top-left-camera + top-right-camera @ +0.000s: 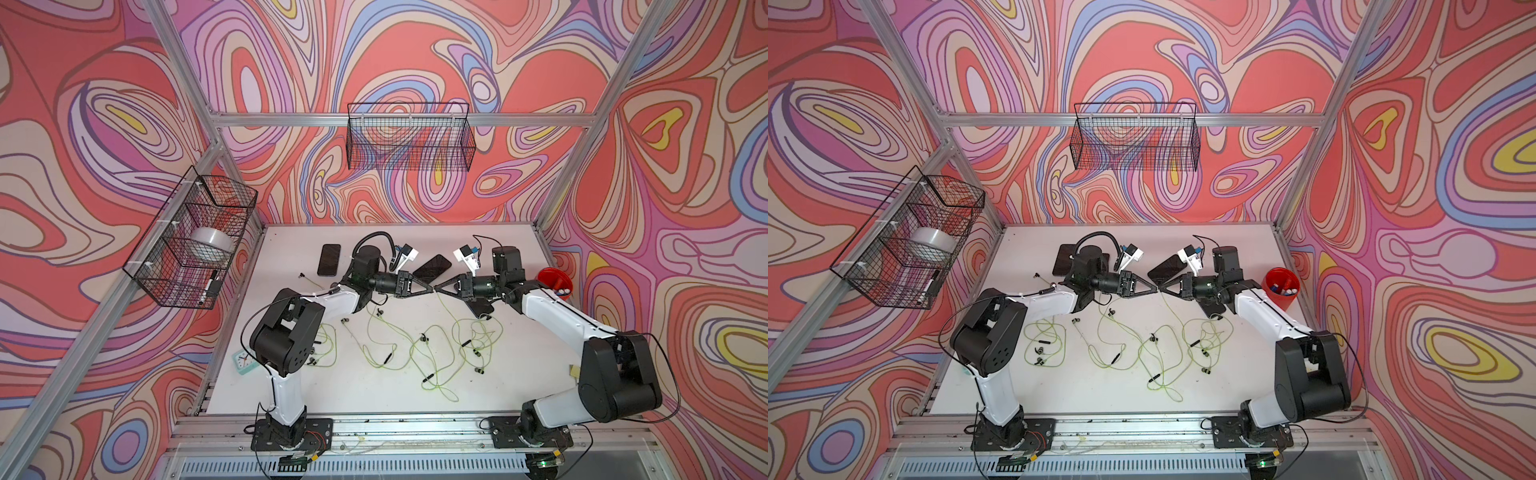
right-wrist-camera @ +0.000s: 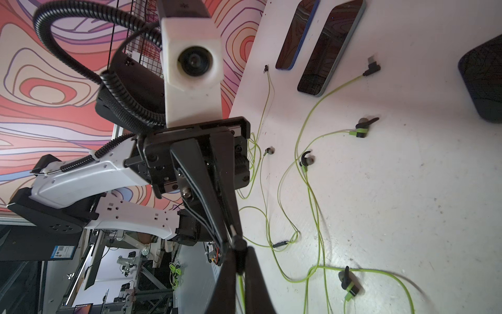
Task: Plug wired earphones into phones
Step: Pick up the wired earphone from the center of the board.
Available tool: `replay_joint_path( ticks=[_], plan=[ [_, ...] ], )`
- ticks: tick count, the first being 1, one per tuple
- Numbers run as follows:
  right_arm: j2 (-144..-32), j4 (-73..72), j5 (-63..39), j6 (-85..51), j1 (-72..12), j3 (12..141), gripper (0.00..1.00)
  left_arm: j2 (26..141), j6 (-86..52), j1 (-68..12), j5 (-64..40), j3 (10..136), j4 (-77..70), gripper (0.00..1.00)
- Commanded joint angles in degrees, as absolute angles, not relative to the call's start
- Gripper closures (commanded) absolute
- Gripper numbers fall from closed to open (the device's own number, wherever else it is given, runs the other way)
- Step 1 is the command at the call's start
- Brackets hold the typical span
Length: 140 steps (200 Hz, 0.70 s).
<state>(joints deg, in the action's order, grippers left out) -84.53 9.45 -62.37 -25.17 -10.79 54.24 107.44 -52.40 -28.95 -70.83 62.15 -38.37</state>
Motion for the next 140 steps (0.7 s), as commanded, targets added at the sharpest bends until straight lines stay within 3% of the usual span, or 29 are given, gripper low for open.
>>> replay_joint_path(
  ticks=[1,40,83,140],
  plan=[
    [-84.2,8.4,-61.9,-25.1,-10.6,53.2,0.98,107.0,-52.8,-29.2,-70.7,63.3,-41.0,0.99],
    [-83.8,8.5,-61.8,-25.3,-10.5,52.8,0.97,107.1,-52.9,-29.2,-70.0,63.3,-41.0,1.0],
    [-83.6,5.3,-62.3,-28.4,-10.5,51.9,0.8,107.3,-53.8,-29.2,-69.8,63.3,-41.7,1.0],
    [-84.1,1.8,-63.4,-30.7,-10.5,51.4,0.77,107.7,-54.9,-29.2,-69.4,63.1,-43.4,1.0]
  ],
)
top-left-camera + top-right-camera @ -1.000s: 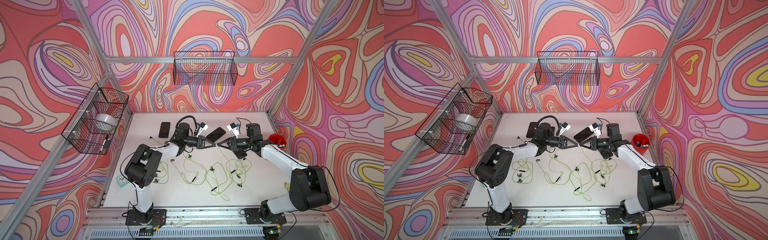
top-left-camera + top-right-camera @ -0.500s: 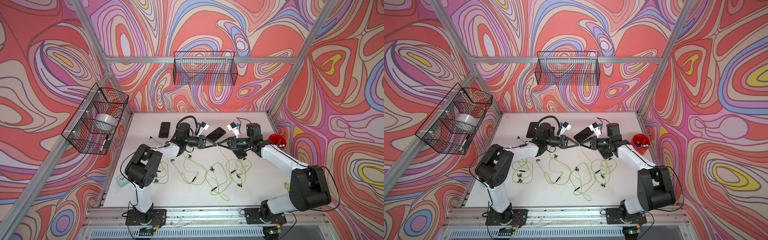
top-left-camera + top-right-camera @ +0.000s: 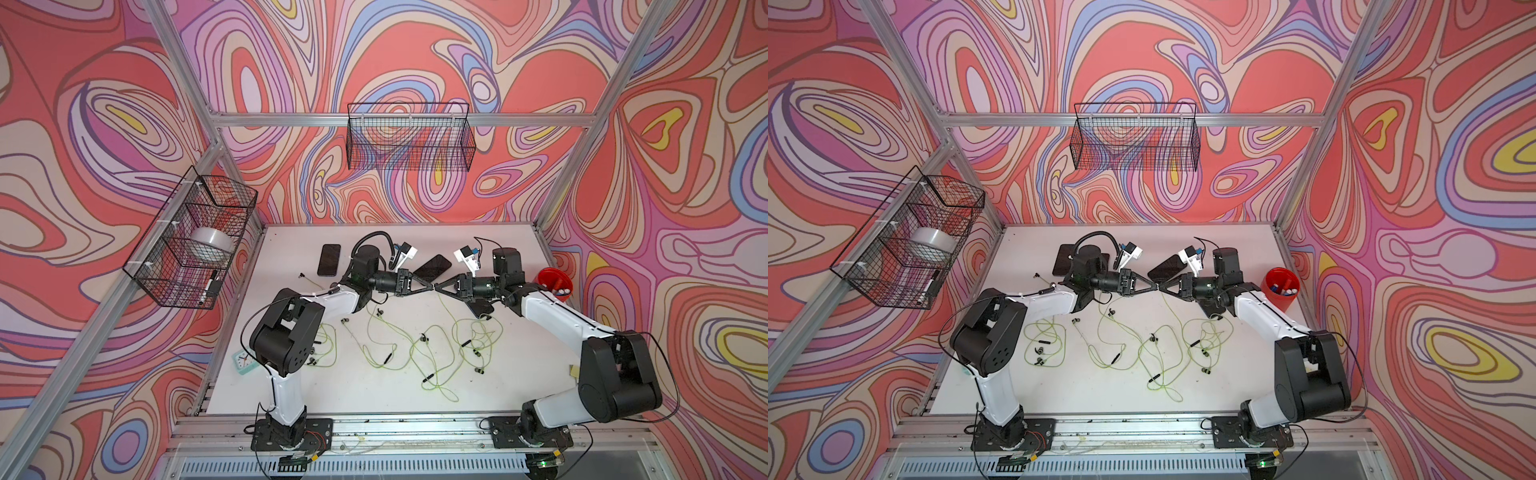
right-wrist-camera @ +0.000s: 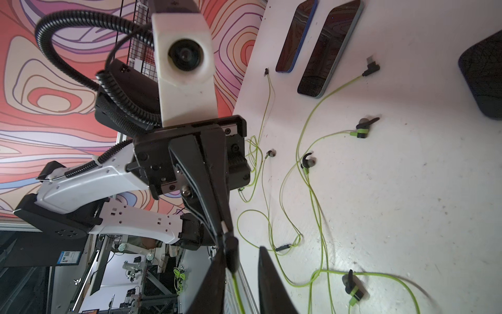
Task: Plug wired earphones into phones
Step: Pick up the wired earphone from the center of the board.
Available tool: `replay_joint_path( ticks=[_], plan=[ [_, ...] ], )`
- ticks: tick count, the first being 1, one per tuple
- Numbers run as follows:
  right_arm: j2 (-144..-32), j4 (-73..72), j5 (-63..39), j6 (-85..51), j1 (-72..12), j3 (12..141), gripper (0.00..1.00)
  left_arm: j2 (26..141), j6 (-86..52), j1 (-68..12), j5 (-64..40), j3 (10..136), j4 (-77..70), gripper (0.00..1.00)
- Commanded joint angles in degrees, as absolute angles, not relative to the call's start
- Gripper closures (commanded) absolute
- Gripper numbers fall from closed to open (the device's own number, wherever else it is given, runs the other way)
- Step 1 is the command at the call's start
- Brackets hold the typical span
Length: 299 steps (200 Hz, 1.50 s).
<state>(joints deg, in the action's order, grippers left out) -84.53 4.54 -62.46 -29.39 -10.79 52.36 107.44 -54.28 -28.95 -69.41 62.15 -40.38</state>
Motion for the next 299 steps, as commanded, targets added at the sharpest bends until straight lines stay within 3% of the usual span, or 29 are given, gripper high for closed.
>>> replay_joint_path(
  ticks=[1,176,258,277,299],
  plan=[
    [-84.1,1.7,-63.4,-30.7,-10.5,51.5,0.77,107.7,-55.0,-29.2,-69.4,63.0,-43.4,1.0],
    [-84.9,-0.6,-64.7,-32.4,-10.5,50.8,0.83,108.5,-55.3,-29.6,-68.7,64.0,-43.3,1.0],
    [-83.5,1.3,-61.7,-29.5,-10.5,51.0,1.0,107.1,-50.7,-29.5,-68.3,63.9,-38.5,1.0],
    [-82.6,3.2,-59.8,-27.6,-10.6,51.2,1.0,105.1,-45.5,-28.6,-66.7,64.5,-31.5,0.79],
    [-80.8,5.6,-55.8,-25.6,-10.5,51.0,1.0,103.0,-38.6,-26.7,-62.5,66.8,-21.1,0.47]
  ],
)
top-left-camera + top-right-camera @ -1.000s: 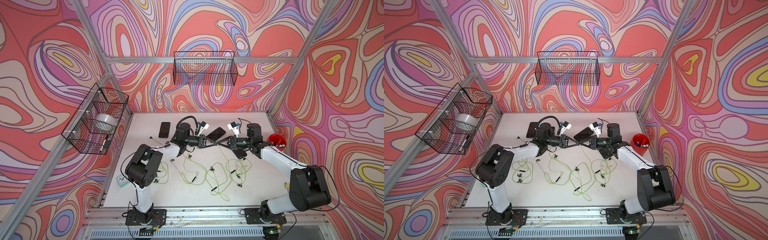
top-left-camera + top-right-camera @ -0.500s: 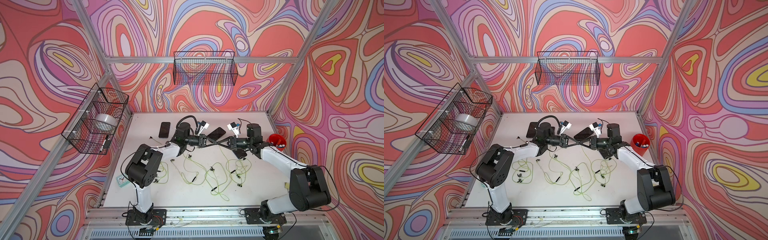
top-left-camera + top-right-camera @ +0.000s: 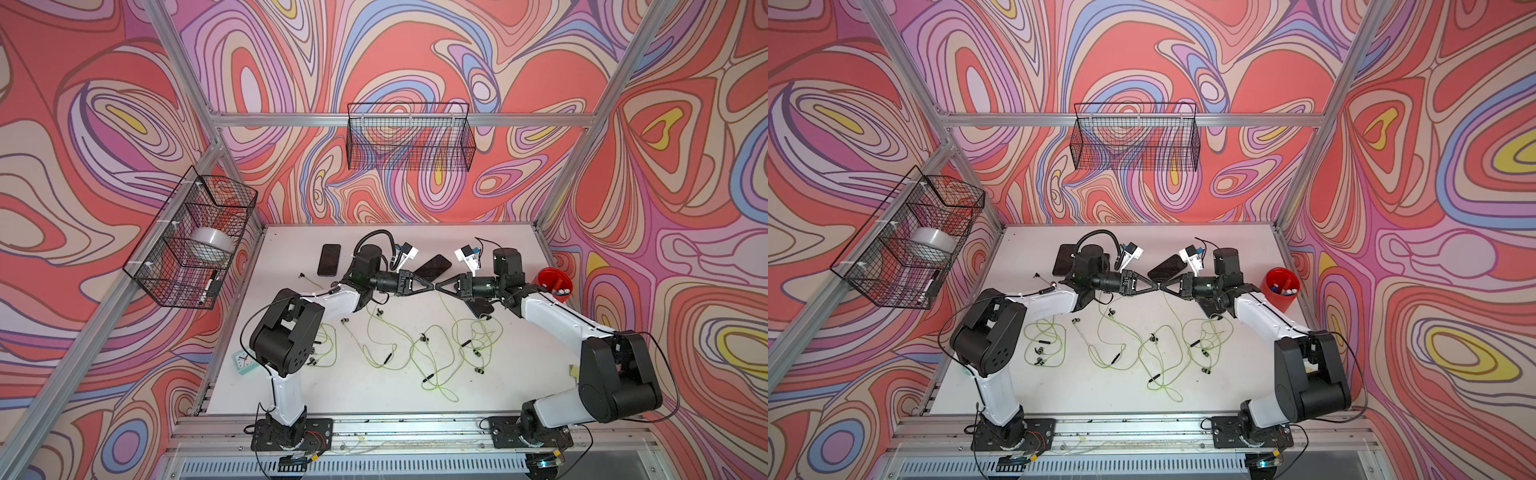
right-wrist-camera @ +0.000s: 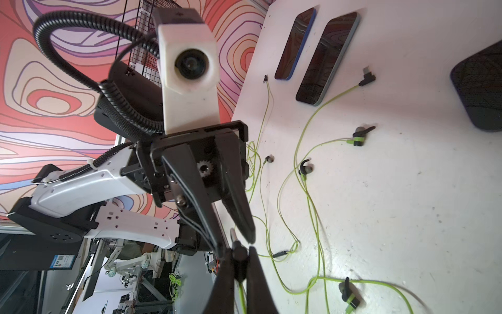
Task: Plug wired earphones into phones
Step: Pick up the wired earphone from the center of the board, then move the phone to the center of the board.
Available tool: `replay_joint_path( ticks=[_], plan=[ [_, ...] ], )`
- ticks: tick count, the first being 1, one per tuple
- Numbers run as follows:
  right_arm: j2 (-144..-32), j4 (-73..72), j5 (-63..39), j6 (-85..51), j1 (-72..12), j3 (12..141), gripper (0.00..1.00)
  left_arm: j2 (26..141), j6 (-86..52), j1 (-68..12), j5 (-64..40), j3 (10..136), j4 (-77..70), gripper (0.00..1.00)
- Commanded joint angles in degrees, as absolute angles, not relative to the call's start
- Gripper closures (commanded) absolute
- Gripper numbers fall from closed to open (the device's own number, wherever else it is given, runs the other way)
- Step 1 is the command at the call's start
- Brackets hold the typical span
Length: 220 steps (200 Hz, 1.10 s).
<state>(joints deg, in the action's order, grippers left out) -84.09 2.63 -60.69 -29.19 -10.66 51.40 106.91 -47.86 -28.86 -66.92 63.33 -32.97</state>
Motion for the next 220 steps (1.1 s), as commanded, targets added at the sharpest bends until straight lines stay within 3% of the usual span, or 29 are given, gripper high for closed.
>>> replay_joint_path(
  ticks=[1,24,67,104,156,220],
  plan=[
    [-80.7,5.7,-55.5,-25.5,-10.5,50.9,1.0,102.9,-38.3,-26.6,-62.2,67.0,-20.6,0.46],
    [-78.5,9.2,-47.3,-24.1,-10.4,50.2,1.0,103.2,-27.2,-26.0,-51.0,75.0,0.2,0.24],
    [-73.7,14.4,-33.5,-26.5,-10.5,46.1,1.0,116.2,-17.3,-26.6,-31.6,98.1,25.0,0.18],
    [-68.4,18.8,-29.4,-26.5,-10.5,42.5,1.0,129.2,-7.1,-30.7,-19.5,117.6,37.1,0.0],
    [-63.3,21.2,-27.4,-27.6,-10.5,39.1,1.0,145.1,1.7,-34.3,-8.7,139.2,47.5,0.0],
    [-63.1,20.9,-27.2,-27.7,-10.5,38.4,1.0,151.0,6.2,-35.6,-7.0,142.1,49.5,0.0]
  ],
)
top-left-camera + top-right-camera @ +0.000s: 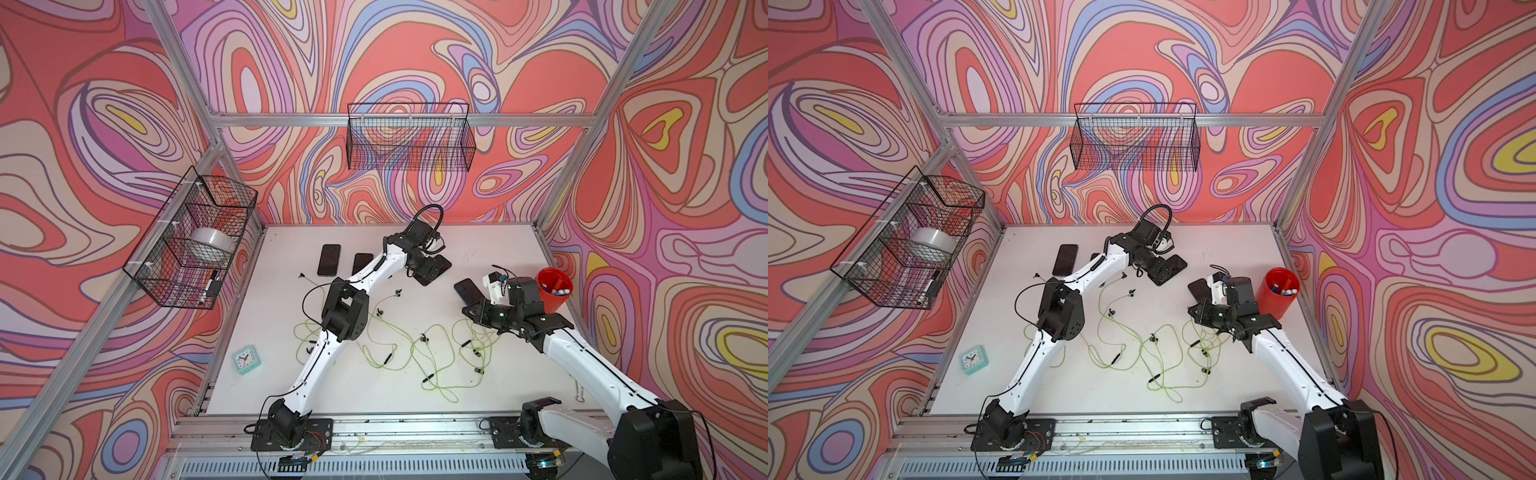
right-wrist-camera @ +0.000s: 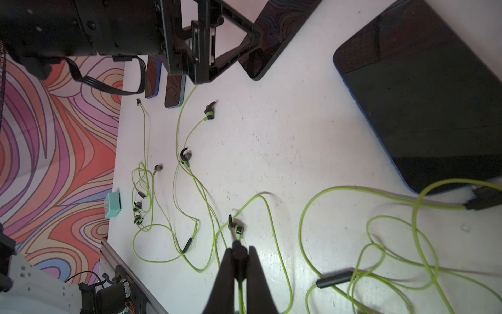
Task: Plug wired earphones into phones
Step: Move the phone to the center of the board.
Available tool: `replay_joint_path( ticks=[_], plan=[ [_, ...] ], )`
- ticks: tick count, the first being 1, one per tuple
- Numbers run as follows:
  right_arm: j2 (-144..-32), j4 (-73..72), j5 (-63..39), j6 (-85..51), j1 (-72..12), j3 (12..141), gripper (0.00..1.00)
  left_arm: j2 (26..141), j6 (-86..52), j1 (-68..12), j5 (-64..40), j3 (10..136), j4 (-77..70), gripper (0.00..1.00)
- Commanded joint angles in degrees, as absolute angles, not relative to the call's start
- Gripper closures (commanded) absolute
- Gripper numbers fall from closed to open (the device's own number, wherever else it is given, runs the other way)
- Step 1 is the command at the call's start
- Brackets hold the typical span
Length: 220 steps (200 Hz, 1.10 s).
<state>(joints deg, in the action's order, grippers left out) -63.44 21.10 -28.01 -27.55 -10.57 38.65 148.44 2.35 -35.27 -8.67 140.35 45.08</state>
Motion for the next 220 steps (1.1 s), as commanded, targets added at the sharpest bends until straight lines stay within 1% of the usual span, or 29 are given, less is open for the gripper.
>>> replay_joint_path(
  ticks=[1,51,84,95,120,150,163,173,189,220],
  plan=[
    [-63.1,20.9,-27.2,-27.7,-10.5,38.4,1.0,151.1,6.2,-35.7,-7.1,142.1,49.5,0.0],
    [-64.1,20.7,-27.2,-27.9,-10.5,38.8,1.0,152.5,8.3,-37.2,-11.0,142.2,49.0,0.0],
    [-63.5,21.3,-26.6,-27.7,-10.5,38.6,1.0,156.1,7.5,-37.9,-7.9,147.0,52.7,0.0],
    [-63.4,21.5,-26.3,-27.7,-10.5,38.4,1.0,157.3,7.5,-38.1,-5.3,148.4,54.3,0.0],
    [-63.4,21.4,-26.2,-27.6,-10.4,38.2,1.0,157.7,7.4,-38.1,-2.4,148.2,55.3,0.01],
    [-63.7,21.1,-26.1,-27.6,-10.5,38.1,1.0,157.2,6.1,-38.1,0.1,146.8,54.8,0.2],
    [-63.7,21.1,-26.1,-27.6,-10.5,38.1,1.0,156.8,5.4,-38.1,0.5,146.5,54.8,0.29],
    [-63.5,21.2,-26.0,-27.6,-10.5,37.9,1.0,156.2,4.6,-38.1,0.7,145.8,55.1,0.34],
    [-63.3,21.4,-26.3,-27.3,-10.5,37.8,1.0,153.9,3.3,-38.1,-0.2,142.4,54.5,0.38],
    [-63.3,22.1,-26.2,-26.3,-10.5,37.8,1.0,146.1,-0.6,-38.6,-0.5,130.0,51.4,0.39]
  ],
)
